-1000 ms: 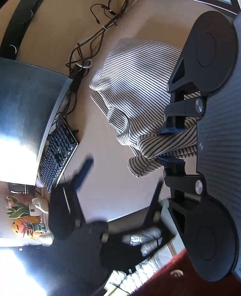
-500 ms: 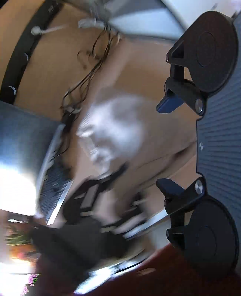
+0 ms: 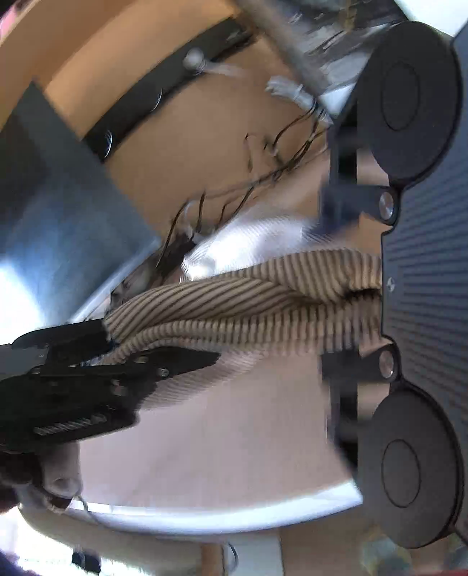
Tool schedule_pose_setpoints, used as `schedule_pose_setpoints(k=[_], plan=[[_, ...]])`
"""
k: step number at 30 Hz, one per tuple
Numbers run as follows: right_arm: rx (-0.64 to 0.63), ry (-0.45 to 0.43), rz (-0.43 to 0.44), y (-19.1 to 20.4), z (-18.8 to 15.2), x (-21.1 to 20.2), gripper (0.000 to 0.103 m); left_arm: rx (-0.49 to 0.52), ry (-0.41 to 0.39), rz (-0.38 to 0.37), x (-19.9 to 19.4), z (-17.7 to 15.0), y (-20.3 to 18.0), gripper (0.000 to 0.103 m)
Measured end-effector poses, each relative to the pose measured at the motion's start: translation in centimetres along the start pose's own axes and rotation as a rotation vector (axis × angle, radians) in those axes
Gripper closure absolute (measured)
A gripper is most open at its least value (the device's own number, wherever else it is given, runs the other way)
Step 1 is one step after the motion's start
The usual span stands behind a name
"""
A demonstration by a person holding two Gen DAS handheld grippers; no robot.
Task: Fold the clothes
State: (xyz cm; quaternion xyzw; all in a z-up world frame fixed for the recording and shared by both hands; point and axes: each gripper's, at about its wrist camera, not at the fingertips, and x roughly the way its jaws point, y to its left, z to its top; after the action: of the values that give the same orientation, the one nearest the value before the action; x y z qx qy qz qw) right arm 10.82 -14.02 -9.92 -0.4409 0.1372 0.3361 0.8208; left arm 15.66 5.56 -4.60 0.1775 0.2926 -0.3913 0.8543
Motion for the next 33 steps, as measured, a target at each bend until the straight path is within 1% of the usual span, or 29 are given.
schedule_pose_setpoints(k=[1,2,3,4,6,8,9,12,13,15,16,18,19,20,22,23,24,25,26,27,28,29,30,32,33], plan=[[-0.008,0.014,0.038,-0.2,0.4,-0.1,0.076,0.024,0.001,0.004,-0.4,-0.5,-0.3,0.053],[-0.001,0.034,0.079,-0.5,0.9,0.0,0.077,0.060,0.003,0.001,-1.0,-1.0,-0.8,0.048],[0.038,0.068,0.127,-1.1,1.3,0.1,0.078,0.109,0.006,-0.003,-1.5,-1.6,-1.3,0.041],[0.076,0.102,0.175,-1.6,1.7,0.3,0.079,0.169,0.011,-0.005,-2.2,-2.3,-1.9,0.037],[0.183,0.168,0.254,-3.3,2.7,1.0,0.079,0.283,0.015,-0.002,-3.4,-3.8,-3.2,0.018],[0.287,0.217,0.298,-5.1,3.9,1.8,0.079,0.363,0.003,0.017,-4.3,-5.2,-4.0,0.013],[0.337,0.237,0.312,-5.9,4.5,2.2,0.079,0.379,-0.006,0.036,-4.4,-5.8,-4.2,0.010],[0.480,0.286,0.344,-7.9,6.0,2.9,0.079,0.379,-0.056,0.089,-4.1,-6.5,-4.4,0.007],[0.521,0.300,0.354,-8.4,6.4,3.1,0.079,0.372,-0.079,0.119,-3.9,-6.6,-4.6,0.007],[0.573,0.315,0.374,-9.3,7.1,3.5,0.079,0.367,-0.129,0.200,-3.5,-6.6,-4.9,0.004],[0.580,0.317,0.381,-9.5,7.5,3.4,0.079,0.381,-0.149,0.256,-3.1,-6.7,-5.2,0.003],[0.520,0.317,0.373,-8.8,8.2,2.8,0.079,0.421,-0.168,0.350,-2.2,-6.7,-5.4,0.003],[0.464,0.322,0.365,-8.2,8.5,2.9,0.079,0.443,-0.177,0.381,-1.8,-6.6,-5.3,0.003],[0.410,0.327,0.358,-7.6,8.7,2.9,0.079,0.467,-0.188,0.387,-1.7,-6.5,-5.2,0.003],[0.321,0.340,0.356,-6.5,8.9,2.5,0.079,0.529,-0.211,0.365,-1.8,-6.3,-5.1,0.003],[0.290,0.342,0.357,-6.2,8.9,2.7,0.079,0.576,-0.217,0.345,-1.9,-6.3,-5.2,0.007],[0.267,0.342,0.358,-6.0,8.9,2.8,0.079,0.624,-0.215,0.316,-1.9,-6.3,-5.3,0.023],[0.245,0.342,0.359,-5.9,8.9,2.9,0.079,0.663,-0.201,0.277,-1.8,-6.3,-5.4,0.036],[0.227,0.343,0.361,-5.7,8.8,2.9,0.079,0.690,-0.177,0.230,-1.7,-6.3,-5.5,0.054],[0.219,0.345,0.366,-5.7,8.8,2.8,0.079,0.691,-0.157,0.173,-1.8,-6.1,-5.4,0.061],[0.212,0.349,0.375,-5.7,8.8,2.6,0.079,0.667,-0.139,0.106,-2.1,-5.8,-5.1,0.066],[0.210,0.356,0.392,-5.7,8.7,2.2,0.079,0.626,-0.125,0.039,-2.5,-5.3,-4.7,0.067],[0.210,0.363,0.415,-5.7,8.7,1.7,0.079,0.561,-0.115,-0.037,-3.1,-4.7,-4.2,0.068],[0.216,0.375,0.490,-6.2,8.8,0.4,0.079,0.427,-0.098,-0.208,-4.3,-2.9,-2.4,0.068],[0.211,0.374,0.524,-6.6,9.0,-0.3,0.079,0.370,-0.091,-0.275,-4.7,-2.0,-1.6,0.068]])
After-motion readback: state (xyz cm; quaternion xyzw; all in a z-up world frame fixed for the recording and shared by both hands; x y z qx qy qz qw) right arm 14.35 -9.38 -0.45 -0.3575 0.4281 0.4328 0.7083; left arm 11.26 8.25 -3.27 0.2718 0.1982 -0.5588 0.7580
